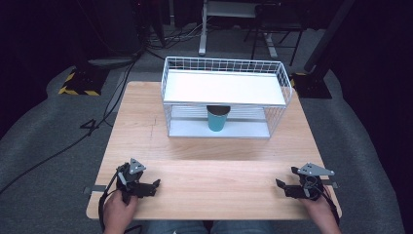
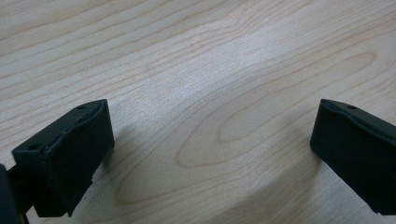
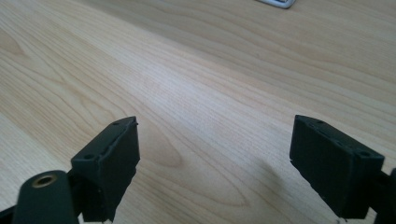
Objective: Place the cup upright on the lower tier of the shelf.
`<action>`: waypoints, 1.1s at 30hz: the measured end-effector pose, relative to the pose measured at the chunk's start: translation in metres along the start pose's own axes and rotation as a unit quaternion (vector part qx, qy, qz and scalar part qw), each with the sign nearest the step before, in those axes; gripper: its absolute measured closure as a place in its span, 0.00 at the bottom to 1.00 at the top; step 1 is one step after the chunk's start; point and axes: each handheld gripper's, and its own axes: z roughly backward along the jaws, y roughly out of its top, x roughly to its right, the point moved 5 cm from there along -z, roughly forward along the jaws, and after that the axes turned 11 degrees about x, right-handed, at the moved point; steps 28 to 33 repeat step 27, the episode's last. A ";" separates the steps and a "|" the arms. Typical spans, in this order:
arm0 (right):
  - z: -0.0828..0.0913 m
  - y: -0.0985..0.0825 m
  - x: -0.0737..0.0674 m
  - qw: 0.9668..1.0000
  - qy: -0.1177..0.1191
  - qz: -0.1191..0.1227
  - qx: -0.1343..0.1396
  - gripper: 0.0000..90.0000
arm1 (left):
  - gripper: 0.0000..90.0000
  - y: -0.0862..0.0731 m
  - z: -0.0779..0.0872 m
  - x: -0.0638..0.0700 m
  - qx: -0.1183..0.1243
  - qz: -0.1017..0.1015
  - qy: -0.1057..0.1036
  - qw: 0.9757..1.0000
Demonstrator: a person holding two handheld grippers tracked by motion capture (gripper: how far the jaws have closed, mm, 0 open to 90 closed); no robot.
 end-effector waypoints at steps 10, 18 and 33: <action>-0.008 -0.006 -0.001 1.000 0.013 0.005 -0.020 0.16 | 0.00 0.000 0.000 0.000 0.000 0.000 0.000 1.000; -0.009 -0.007 0.001 1.000 -0.002 -0.004 -0.026 0.09 | 0.00 0.000 0.000 0.000 0.000 0.000 0.000 1.000; -0.009 -0.007 0.001 1.000 -0.002 -0.004 -0.025 0.09 | 0.00 0.000 0.000 0.000 0.000 0.001 0.000 1.000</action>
